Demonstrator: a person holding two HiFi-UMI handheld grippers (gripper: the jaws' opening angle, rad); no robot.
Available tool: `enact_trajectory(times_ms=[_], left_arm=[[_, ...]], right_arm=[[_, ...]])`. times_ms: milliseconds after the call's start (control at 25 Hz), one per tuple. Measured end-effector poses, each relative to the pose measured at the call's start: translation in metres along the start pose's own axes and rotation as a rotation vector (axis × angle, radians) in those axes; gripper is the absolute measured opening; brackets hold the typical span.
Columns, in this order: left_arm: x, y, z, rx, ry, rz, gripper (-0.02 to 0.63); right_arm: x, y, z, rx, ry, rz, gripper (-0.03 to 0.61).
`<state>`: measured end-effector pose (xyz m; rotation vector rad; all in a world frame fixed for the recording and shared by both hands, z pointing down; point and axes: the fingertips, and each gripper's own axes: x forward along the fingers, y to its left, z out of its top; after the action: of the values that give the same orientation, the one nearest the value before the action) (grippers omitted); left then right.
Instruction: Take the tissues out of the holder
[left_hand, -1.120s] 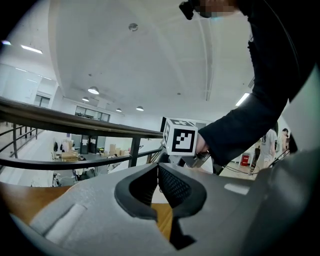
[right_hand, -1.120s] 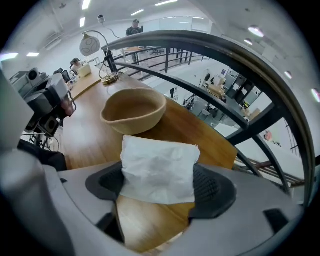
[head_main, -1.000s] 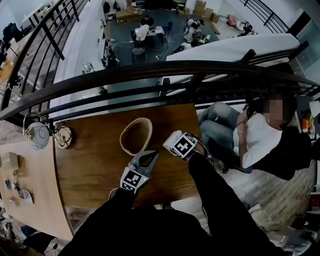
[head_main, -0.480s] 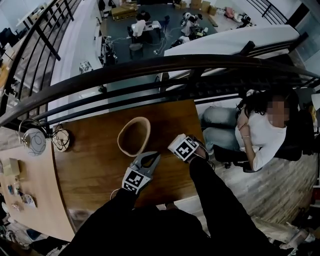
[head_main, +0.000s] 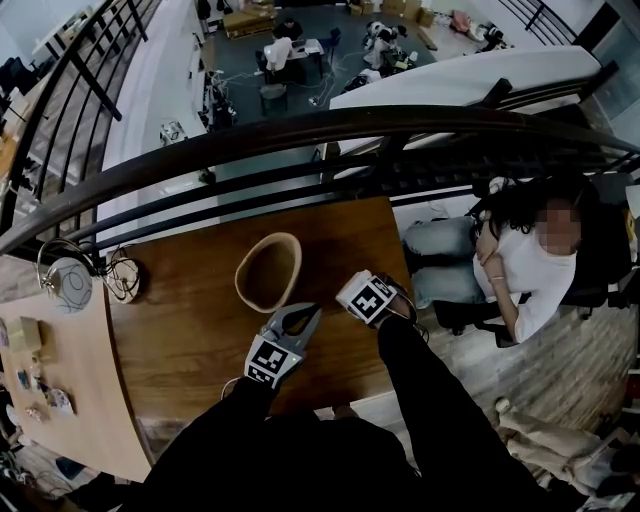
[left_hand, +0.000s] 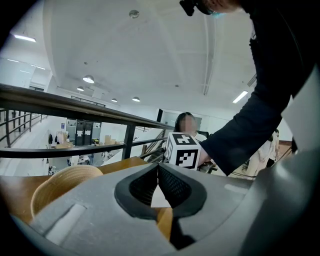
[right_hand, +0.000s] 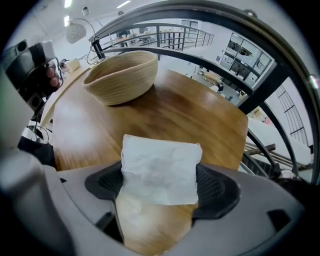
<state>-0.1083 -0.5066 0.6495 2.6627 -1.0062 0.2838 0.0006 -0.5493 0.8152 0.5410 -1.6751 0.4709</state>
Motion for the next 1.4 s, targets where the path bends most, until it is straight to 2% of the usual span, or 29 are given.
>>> enact_trajectory(times_ms=[240, 440, 600, 840, 920, 1240, 1320, 1400], left_arm=[[-0.003, -0.003, 0.011, -0.023, -0.026, 0.002, 0.009], [-0.003, -0.014, 0.031, -0.013, -0.048, -0.017, 0.009], [-0.01, -0.026, 0.054, -0.007, -0.066, -0.02, 0.009], [-0.032, -0.054, 0.088, -0.008, -0.093, -0.047, 0.009], [-0.042, -0.066, 0.098, 0.0, -0.107, -0.054, 0.009], [-0.072, -0.115, 0.132, 0.018, -0.151, -0.058, 0.009], [-0.077, -0.127, 0.138, 0.013, -0.16, -0.059, 0.009], [-0.083, -0.136, 0.14, 0.014, -0.167, -0.061, 0.009]], right_arm=[[-0.02, 0.0, 0.006, 0.017, -0.073, 0.016, 0.463], [-0.064, 0.0, 0.021, 0.037, -0.223, 0.026, 0.465], [-0.117, 0.013, 0.031, 0.055, -0.414, 0.074, 0.463], [-0.213, 0.053, 0.034, 0.064, -0.769, 0.14, 0.453], [-0.243, 0.069, 0.03, 0.066, -0.875, 0.159, 0.402], [-0.331, 0.112, 0.008, 0.033, -1.183, 0.146, 0.056], [-0.346, 0.119, 0.005, 0.039, -1.232, 0.149, 0.01], [-0.355, 0.128, 0.003, 0.036, -1.265, 0.148, 0.005]])
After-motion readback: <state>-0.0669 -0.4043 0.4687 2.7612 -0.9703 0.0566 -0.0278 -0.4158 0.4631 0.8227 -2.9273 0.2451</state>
